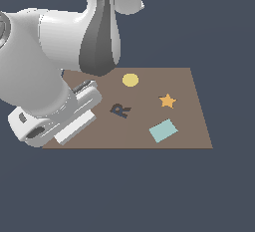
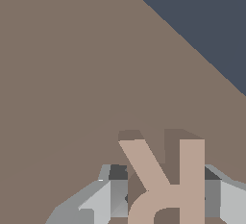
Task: Insert a designated object into the corresponding slot on a board.
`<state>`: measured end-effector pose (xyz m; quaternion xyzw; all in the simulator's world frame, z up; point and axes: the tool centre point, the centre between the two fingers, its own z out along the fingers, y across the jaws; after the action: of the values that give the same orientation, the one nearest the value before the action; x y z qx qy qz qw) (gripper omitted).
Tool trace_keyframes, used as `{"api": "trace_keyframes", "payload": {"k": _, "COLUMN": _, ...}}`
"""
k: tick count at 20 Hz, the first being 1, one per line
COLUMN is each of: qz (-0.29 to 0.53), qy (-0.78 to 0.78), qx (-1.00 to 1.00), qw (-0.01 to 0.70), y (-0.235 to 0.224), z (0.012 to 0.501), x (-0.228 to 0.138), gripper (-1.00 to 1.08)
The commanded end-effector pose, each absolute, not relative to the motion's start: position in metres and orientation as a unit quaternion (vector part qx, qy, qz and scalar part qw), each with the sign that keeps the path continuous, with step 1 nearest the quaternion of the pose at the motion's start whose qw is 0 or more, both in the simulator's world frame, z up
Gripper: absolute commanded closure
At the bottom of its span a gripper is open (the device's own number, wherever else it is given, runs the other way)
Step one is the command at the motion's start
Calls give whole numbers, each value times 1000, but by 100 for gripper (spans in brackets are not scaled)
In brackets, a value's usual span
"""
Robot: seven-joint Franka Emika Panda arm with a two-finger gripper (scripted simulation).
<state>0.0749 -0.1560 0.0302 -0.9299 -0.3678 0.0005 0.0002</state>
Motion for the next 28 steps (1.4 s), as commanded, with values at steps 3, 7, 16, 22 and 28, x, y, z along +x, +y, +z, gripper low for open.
{"api": "trace_keyframes", "payload": {"k": 3, "qz": 0, "qy": -368, "qx": -930, "qw": 0, "y": -156, "z": 30, "x": 75, "gripper": 108}}
{"api": "trace_keyframes", "payload": {"k": 7, "qz": 0, "qy": -368, "qx": -930, "qw": 0, "y": -156, "z": 30, "x": 75, "gripper": 108}}
{"api": "trace_keyframes", "payload": {"k": 16, "qz": 0, "qy": -383, "qx": -924, "qw": 0, "y": -144, "z": 31, "x": 74, "gripper": 108}}
{"api": "trace_keyframes", "payload": {"k": 22, "qz": 0, "qy": -426, "qx": -905, "qw": 0, "y": -110, "z": 34, "x": 67, "gripper": 108}}
{"api": "trace_keyframes", "payload": {"k": 28, "qz": 0, "qy": -486, "qx": -874, "qw": 0, "y": -63, "z": 37, "x": 51, "gripper": 108}}
